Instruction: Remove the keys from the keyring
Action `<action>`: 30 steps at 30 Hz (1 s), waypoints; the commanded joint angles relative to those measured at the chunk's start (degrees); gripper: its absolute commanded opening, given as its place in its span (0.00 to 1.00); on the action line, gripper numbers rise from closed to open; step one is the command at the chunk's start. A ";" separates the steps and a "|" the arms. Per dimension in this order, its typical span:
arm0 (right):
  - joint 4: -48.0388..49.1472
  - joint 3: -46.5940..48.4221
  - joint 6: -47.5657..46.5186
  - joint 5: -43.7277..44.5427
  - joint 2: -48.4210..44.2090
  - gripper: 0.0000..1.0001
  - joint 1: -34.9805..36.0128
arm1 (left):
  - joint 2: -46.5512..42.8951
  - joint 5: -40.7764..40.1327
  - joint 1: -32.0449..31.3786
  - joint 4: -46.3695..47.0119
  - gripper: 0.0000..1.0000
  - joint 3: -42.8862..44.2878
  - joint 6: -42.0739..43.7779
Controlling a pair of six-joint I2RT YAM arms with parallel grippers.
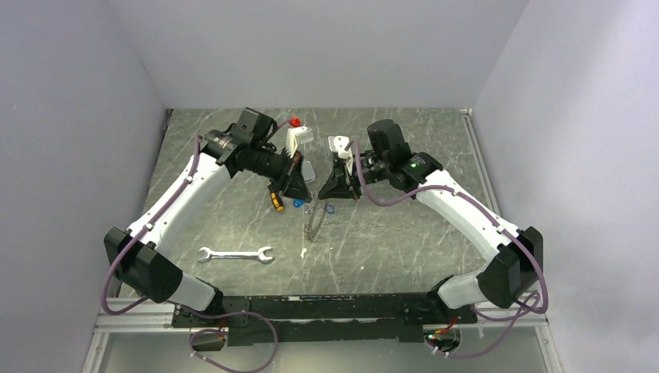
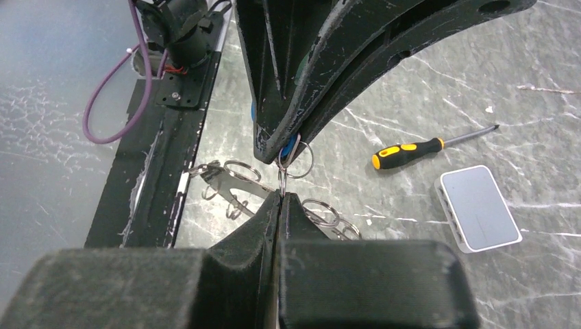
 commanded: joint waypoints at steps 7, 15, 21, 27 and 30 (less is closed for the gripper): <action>-0.42 2.33 -0.57 5.04 1.74 0.09 0.04 | -0.75 6.43 -0.76 -1.08 0.00 3.75 2.80; 1.92 2.35 2.38 5.92 1.69 0.41 -1.21 | -1.06 4.26 -0.75 0.32 0.00 2.21 -0.42; 2.50 2.55 3.78 5.48 0.73 0.54 -3.80 | -0.80 1.44 -0.46 2.03 0.00 1.08 -3.54; 2.30 3.26 5.97 6.19 -0.67 0.57 -7.35 | 0.06 -0.90 0.81 4.69 0.00 -0.10 -11.37; 1.25 4.11 6.52 7.56 -1.67 0.58 -8.29 | 0.72 -2.59 0.92 5.14 0.00 -0.44 -12.51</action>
